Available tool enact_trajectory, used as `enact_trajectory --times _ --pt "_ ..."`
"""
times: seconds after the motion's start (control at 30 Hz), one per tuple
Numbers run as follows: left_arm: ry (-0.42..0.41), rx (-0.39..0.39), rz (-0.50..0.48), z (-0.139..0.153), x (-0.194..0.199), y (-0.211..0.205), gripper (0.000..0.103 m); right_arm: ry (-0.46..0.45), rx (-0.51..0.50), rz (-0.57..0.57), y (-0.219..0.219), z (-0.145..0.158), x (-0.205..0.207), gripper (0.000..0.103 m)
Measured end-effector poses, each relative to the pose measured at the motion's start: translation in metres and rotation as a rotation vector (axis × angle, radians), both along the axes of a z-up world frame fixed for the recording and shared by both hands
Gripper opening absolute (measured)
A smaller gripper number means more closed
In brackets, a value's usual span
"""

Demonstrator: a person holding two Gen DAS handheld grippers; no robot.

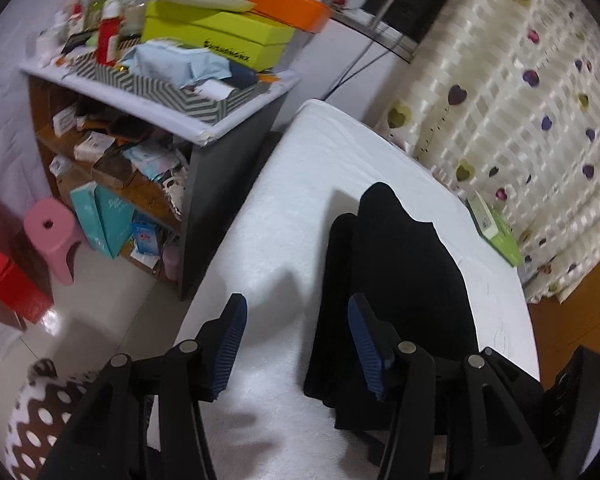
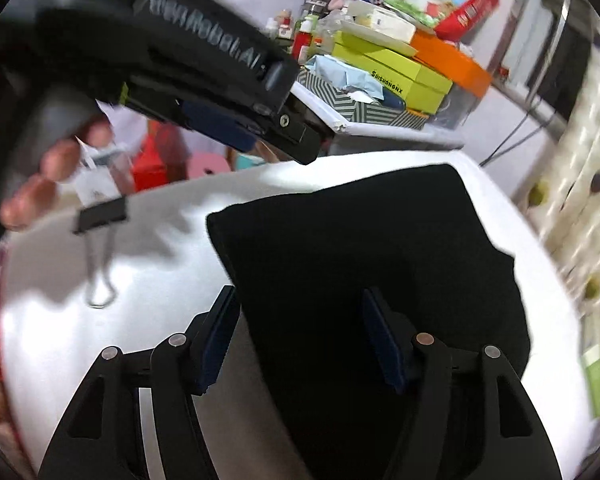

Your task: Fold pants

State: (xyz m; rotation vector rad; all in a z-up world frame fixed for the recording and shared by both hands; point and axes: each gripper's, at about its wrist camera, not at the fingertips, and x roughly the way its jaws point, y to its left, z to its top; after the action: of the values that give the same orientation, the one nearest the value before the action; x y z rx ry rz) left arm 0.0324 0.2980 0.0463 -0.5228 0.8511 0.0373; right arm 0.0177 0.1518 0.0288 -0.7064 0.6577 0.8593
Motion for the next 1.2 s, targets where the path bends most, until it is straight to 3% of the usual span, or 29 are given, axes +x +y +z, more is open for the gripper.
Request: enact_trajectory --times 0.13,0.3,0.37,0.53,0.63,0.73,0.87,1.0,1.13,1.2 --pt "0.002 -0.02 0.008 -0.003 -0.003 0.002 0.055 -0.035 -0.01 -0.006 0.001 -0.003 0.002 0.068" --pt "-0.007 -0.067 0.029 -0.006 -0.004 0.008 0.056 -0.001 0.011 -0.052 0.001 0.001 0.011 0.068" --pt "-0.003 -0.071 0.034 -0.007 -0.004 0.008 0.056 0.012 0.035 -0.063 0.001 0.002 0.013 0.065" --pt "0.002 -0.103 0.027 -0.012 -0.004 0.009 0.059 0.108 0.148 -0.086 -0.012 0.013 0.021 0.043" --pt "0.021 -0.147 0.059 -0.017 -0.004 0.013 0.061 0.196 0.242 -0.133 -0.024 0.018 0.034 0.031" --pt "0.036 -0.193 0.079 -0.022 -0.004 0.016 0.063 0.235 0.283 -0.136 -0.03 0.019 0.039 0.03" --pt "0.047 -0.258 0.041 -0.027 0.002 0.008 0.07 0.24 0.299 -0.136 -0.029 0.019 0.037 0.03" --pt "0.071 -0.327 -0.001 -0.036 0.013 -0.004 0.071 0.264 0.323 -0.14 -0.034 0.019 0.042 0.028" --pt "0.087 -0.472 0.018 -0.048 0.017 0.0 0.074 0.278 0.345 -0.144 -0.038 0.019 0.044 0.027" --pt "0.087 -0.497 0.032 -0.049 0.018 0.0 0.075 0.284 0.356 -0.145 -0.04 0.02 0.045 0.027"
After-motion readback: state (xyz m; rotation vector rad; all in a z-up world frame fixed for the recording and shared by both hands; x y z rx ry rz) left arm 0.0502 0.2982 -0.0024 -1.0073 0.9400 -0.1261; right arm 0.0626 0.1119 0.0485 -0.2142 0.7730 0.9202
